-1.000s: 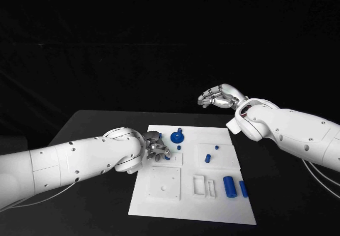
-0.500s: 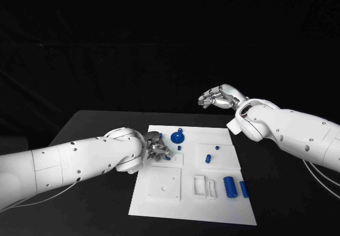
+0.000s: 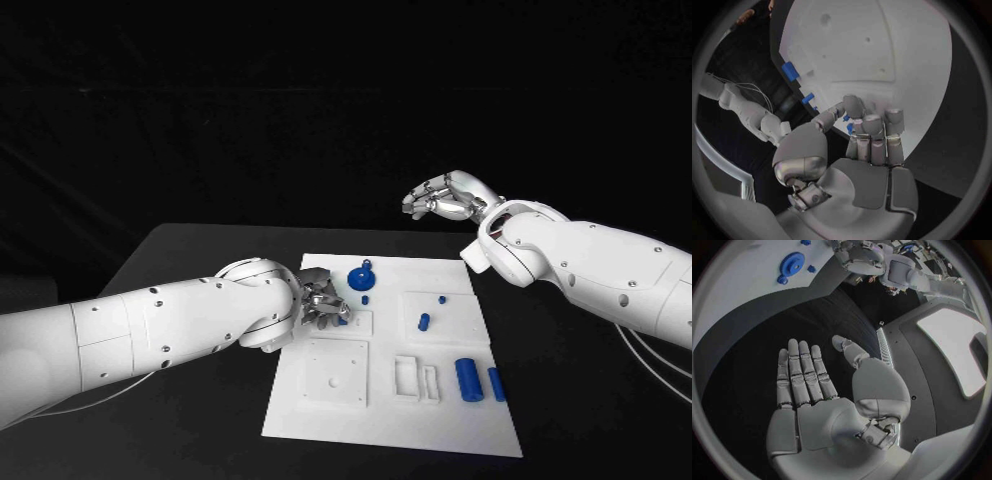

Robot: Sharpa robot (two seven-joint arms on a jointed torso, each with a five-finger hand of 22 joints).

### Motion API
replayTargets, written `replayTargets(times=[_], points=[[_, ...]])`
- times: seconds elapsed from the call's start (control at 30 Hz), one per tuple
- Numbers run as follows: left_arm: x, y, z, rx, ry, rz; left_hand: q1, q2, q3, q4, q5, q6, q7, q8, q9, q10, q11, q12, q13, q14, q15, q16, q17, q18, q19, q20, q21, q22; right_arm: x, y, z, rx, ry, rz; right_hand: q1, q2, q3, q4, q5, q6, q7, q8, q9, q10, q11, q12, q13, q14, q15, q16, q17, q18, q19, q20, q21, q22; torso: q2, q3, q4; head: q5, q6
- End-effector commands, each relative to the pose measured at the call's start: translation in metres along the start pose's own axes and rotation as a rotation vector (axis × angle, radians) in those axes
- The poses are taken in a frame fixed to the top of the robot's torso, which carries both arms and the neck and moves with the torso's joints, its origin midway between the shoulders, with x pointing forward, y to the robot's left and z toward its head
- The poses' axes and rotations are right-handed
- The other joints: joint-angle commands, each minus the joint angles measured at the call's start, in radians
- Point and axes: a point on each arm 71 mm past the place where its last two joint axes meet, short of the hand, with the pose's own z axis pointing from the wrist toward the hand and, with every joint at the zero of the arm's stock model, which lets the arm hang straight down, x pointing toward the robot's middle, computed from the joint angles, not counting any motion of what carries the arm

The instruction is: Assemble the parts on the task board

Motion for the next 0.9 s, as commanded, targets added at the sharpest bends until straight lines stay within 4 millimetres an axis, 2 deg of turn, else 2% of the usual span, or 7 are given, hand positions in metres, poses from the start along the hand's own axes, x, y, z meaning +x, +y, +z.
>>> replayTargets(times=[0.03, 0.37, 0.47, 0.53, 0.73, 0.83, 0.9], points=[[0.007, -0.006, 0.001, 0.019, 0.036, 0.039, 0.02, 0.011, 0.008, -0.005, 0.001, 0.153, -0.079, -0.004, -0.001, -0.016, -0.007, 0.005, 0.001, 0.028, -0.044, 0.005, -0.001, 0.005, 0.008, -0.123, 0.004, 0.001, 0.001, 0.001, 0.0, -0.004, 0.014, 0.004, -0.008, -0.001, -0.007, 0.001, 0.006, -0.003, 0.002, 0.003, -0.001, 0.005, -0.001, -0.005, -0.001, 0.007, -0.002, -0.006, -0.001, 0.012, -0.006, 0.003, -0.003, 0.001, 0.0, -0.0006, -0.0004, 0.0, -0.001], [0.005, -0.005, 0.001, 0.015, 0.019, 0.031, 0.019, 0.008, 0.004, -0.002, -0.009, 0.153, -0.079, -0.002, 0.001, -0.018, -0.007, 0.01, 0.002, 0.028, -0.044, 0.009, -0.004, 0.005, 0.009, -0.122, 0.005, 0.003, 0.001, 0.0, 0.0, -0.004, 0.014, 0.004, -0.009, -0.001, -0.007, 0.001, 0.007, -0.003, 0.002, 0.003, -0.002, 0.005, -0.001, -0.006, -0.001, 0.007, -0.002, -0.007, -0.002, 0.012, -0.006, 0.003, -0.004, 0.002, 0.0, -0.0006, 0.0003, -0.004, 0.0], [0.004, -0.004, 0.002, 0.012, 0.016, 0.027, 0.018, -0.001, 0.001, 0.019, -0.13, 0.149, -0.079, 0.0, 0.005, -0.022, -0.007, 0.017, 0.0, 0.025, -0.044, 0.012, -0.012, 0.007, 0.008, -0.123, 0.003, 0.004, 0.001, 0.0, 0.0, -0.004, 0.016, 0.005, -0.009, -0.001, -0.008, 0.001, 0.007, -0.003, 0.002, 0.003, -0.002, 0.005, -0.001, -0.006, -0.001, 0.007, -0.002, -0.007, -0.002, 0.012, -0.006, 0.003, -0.004, 0.002, 0.0, -0.0007, 0.0009, -0.004, 0.0], [0.003, -0.003, 0.002, 0.009, 0.006, 0.021, 0.006, -0.019, -0.009, 0.038, -0.198, 0.147, -0.077, 0.0, 0.006, -0.025, -0.005, 0.019, -0.002, 0.022, -0.043, 0.013, -0.016, 0.006, 0.008, -0.121, 0.003, 0.004, 0.001, 0.0, 0.0, -0.002, 0.016, 0.004, -0.01, -0.001, -0.008, 0.001, 0.007, -0.003, 0.002, 0.004, -0.002, 0.005, -0.001, -0.007, -0.001, 0.007, -0.002, -0.007, -0.002, 0.012, -0.006, 0.003, -0.004, 0.002, 0.0, -0.0011, 0.0007, -0.004, -0.001], [0.0, 0.002, 0.001, -0.002, -0.011, 0.011, -0.066, -0.11, -0.077, 0.091, -0.198, 0.126, -0.071, -0.007, 0.009, -0.038, 0.001, 0.009, -0.01, 0.009, -0.037, 0.005, -0.026, 0.005, 0.0, -0.119, -0.001, 0.003, 0.0, -0.002, 0.0, 0.001, 0.011, 0.003, -0.011, -0.002, -0.009, 0.001, 0.007, -0.004, 0.002, 0.003, -0.003, 0.005, 0.0, -0.008, -0.002, 0.006, -0.001, -0.008, -0.003, 0.012, -0.007, 0.004, -0.004, 0.002, 0.0, -0.0023, 0.0001, -0.006, 0.002], [-0.001, 0.004, 0.0, -0.009, -0.024, 0.004, -0.07, -0.126, -0.088, 0.104, -0.198, 0.121, -0.07, -0.008, 0.011, -0.039, 0.001, 0.003, -0.016, 0.005, -0.036, 0.001, -0.031, 0.009, -0.004, -0.121, -0.005, 0.002, -0.001, -0.002, 0.0, 0.002, 0.01, 0.003, -0.012, -0.002, -0.01, 0.001, 0.007, -0.005, 0.003, 0.003, -0.004, 0.005, 0.0, -0.009, -0.002, 0.006, -0.001, -0.008, -0.003, 0.012, -0.008, 0.004, -0.005, 0.002, 0.0, -0.0026, 0.0, -0.007, 0.004], [-0.001, 0.004, 0.0, -0.013, -0.029, 0.0, -0.087, -0.169, -0.089, 0.137, -0.199, 0.103, -0.066, -0.018, 0.008, -0.052, 0.005, -0.01, -0.025, -0.004, -0.033, -0.01, -0.038, 0.01, -0.009, -0.121, -0.012, -0.001, -0.001, -0.002, -0.001, 0.002, 0.01, 0.003, -0.012, -0.002, -0.01, 0.001, 0.008, -0.005, 0.003, 0.003, -0.004, 0.005, 0.0, -0.009, -0.002, 0.005, -0.001, -0.008, -0.003, 0.012, -0.008, 0.004, -0.005, 0.002, 0.001, -0.0027, 0.0, -0.009, 0.005]])
